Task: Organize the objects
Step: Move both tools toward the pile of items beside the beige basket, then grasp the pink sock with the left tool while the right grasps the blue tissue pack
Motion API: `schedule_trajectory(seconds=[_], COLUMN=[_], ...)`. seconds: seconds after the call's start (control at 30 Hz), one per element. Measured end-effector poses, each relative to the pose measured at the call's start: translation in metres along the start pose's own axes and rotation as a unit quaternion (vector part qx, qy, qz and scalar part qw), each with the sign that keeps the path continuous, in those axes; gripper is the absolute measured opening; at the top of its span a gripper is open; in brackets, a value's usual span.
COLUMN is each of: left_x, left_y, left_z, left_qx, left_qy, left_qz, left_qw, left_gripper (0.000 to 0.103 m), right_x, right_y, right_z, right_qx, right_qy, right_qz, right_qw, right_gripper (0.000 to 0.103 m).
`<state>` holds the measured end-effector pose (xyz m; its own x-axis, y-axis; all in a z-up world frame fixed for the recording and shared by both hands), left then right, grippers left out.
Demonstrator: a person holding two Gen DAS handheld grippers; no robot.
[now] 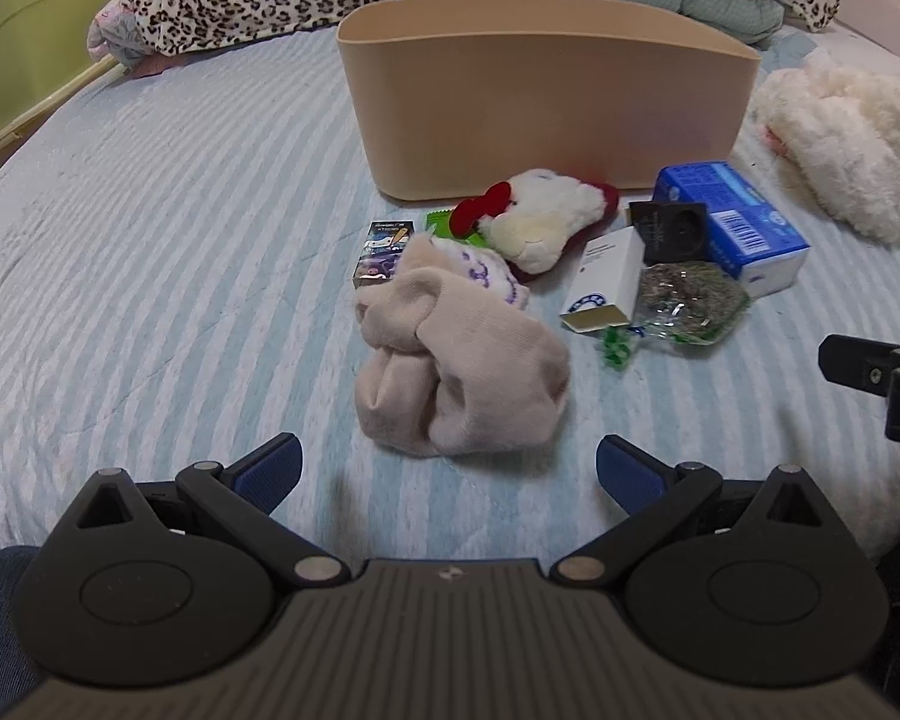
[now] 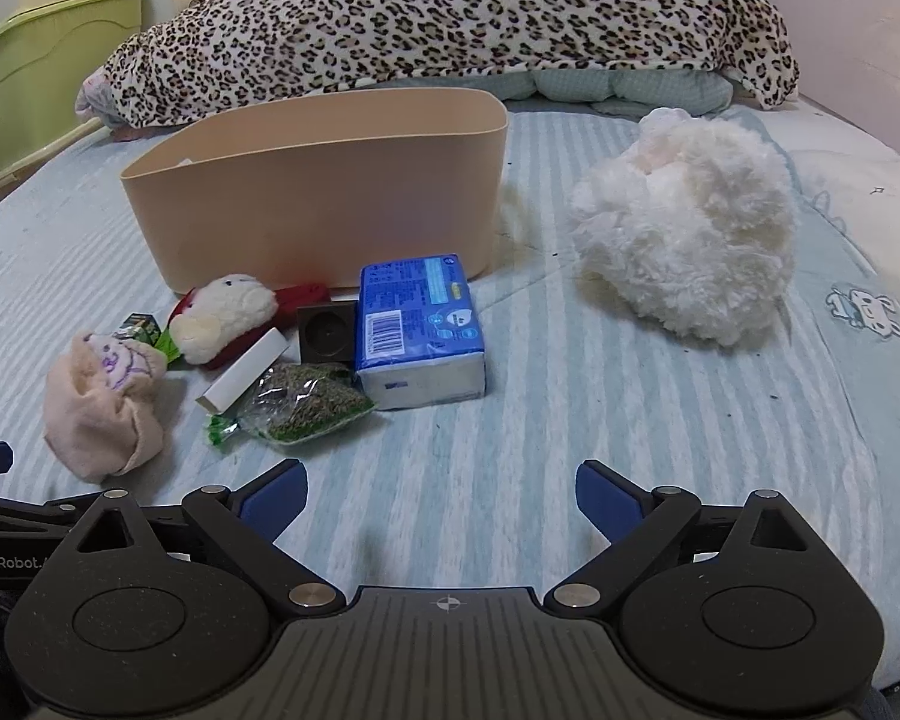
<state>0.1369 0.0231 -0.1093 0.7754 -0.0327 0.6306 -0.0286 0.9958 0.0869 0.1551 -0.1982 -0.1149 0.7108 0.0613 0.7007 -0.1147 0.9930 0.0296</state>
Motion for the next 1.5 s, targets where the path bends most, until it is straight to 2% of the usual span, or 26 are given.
schedule_trajectory(seconds=[0.27, 0.5, 0.83, 0.9, 0.93, 1.03, 1.07, 1.1, 1.27, 1.4, 1.5], left_x=[0.007, 0.014, 0.028, 0.030, 0.031, 0.033, 0.034, 0.035, 0.034, 0.034, 0.036], left_y=[0.004, 0.005, 0.006, 0.007, 0.006, 0.006, 0.006, 0.006, 0.006, 0.008, 0.011], left_z=[-0.021, -0.035, -0.052, -0.054, -0.056, -0.057, -0.057, -0.056, -0.051, -0.044, -0.035], left_qx=[0.003, -0.026, -0.024, -0.022, -0.023, -0.026, -0.028, -0.030, -0.029, -0.026, -0.029], left_qy=[0.008, 0.012, 0.007, 0.006, 0.009, 0.008, 0.007, 0.007, 0.001, 0.000, -0.007], left_qz=[0.010, 0.030, 0.031, 0.031, 0.030, 0.027, 0.026, 0.025, 0.015, 0.000, -0.001], left_qw=[0.9999, 0.9991, 0.9992, 0.9993, 0.9992, 0.9993, 0.9992, 0.9992, 0.9995, 0.9997, 0.9996], left_gripper=[0.103, 0.103, 0.103, 0.089, 0.088, 0.083, 0.078, 0.074, 0.057, 0.044, 0.042], right_x=[0.008, 0.014, 0.028, 0.031, 0.032, 0.036, 0.036, 0.037, 0.035, 0.038, 0.044], right_y=[-0.005, -0.007, -0.004, -0.002, -0.001, 0.002, 0.003, 0.004, 0.008, 0.004, -0.001], right_z=[-0.023, -0.043, -0.071, -0.079, -0.082, -0.089, -0.090, -0.090, -0.080, -0.066, -0.052], right_qx=[-0.002, 0.003, 0.026, 0.030, 0.031, 0.038, 0.041, 0.042, 0.037, 0.036, 0.038], right_qy=[0.009, 0.015, 0.015, 0.016, 0.017, 0.018, 0.019, 0.016, -0.003, -0.013, -0.028], right_qz=[0.001, 0.013, 0.013, 0.012, 0.012, 0.016, 0.017, 0.019, 0.036, 0.026, 0.017], right_qw=[1.000, 1.000, 0.999, 0.999, 0.999, 0.999, 0.999, 0.999, 0.999, 0.999, 0.999], right_gripper=[0.097, 0.095, 0.091, 0.090, 0.088, 0.075, 0.067, 0.065, 0.063, 0.062, 0.062])
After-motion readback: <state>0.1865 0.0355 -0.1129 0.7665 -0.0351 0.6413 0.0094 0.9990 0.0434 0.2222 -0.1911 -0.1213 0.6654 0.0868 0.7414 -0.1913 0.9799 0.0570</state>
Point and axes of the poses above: each gripper's, at about its wrist camera, not at the fingertips, and z roughly against the way its jaws point, y to its left, x to its top, the point moved 8 cm from there along -z, roughly the way its jaws point, and after that the axes turned 2 degrees about -y, right-handed, at the moved point
